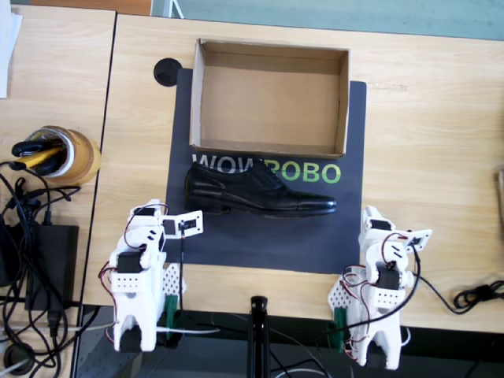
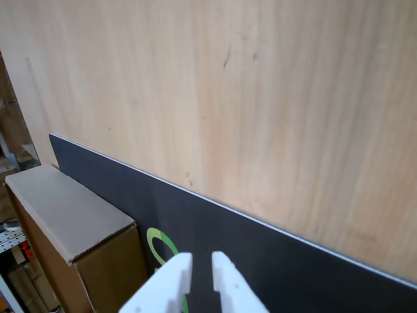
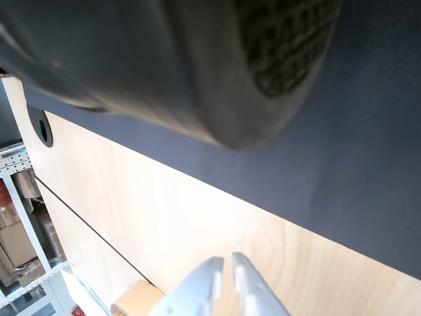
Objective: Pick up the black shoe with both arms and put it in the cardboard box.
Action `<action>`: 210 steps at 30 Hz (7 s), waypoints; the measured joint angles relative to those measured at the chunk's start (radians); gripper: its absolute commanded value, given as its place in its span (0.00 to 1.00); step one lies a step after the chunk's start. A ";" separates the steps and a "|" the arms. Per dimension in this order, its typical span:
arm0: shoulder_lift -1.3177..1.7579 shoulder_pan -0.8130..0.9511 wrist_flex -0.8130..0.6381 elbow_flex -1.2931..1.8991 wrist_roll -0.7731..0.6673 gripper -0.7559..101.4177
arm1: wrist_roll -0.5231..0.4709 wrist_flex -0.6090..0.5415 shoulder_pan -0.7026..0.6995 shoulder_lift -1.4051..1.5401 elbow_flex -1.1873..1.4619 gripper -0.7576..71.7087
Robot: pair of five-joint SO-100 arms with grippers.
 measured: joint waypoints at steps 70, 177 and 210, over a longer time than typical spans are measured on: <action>-0.186 0.000 0.037 -0.253 -0.031 0.01 | -0.055 0.021 0.003 -0.285 -0.351 0.01; -1.316 0.620 0.046 -0.859 -0.391 0.59 | -0.049 0.476 -0.676 -1.413 -1.132 0.73; -1.026 0.595 -0.066 -0.785 -0.212 0.15 | -0.048 0.494 -0.657 -1.417 -1.319 0.01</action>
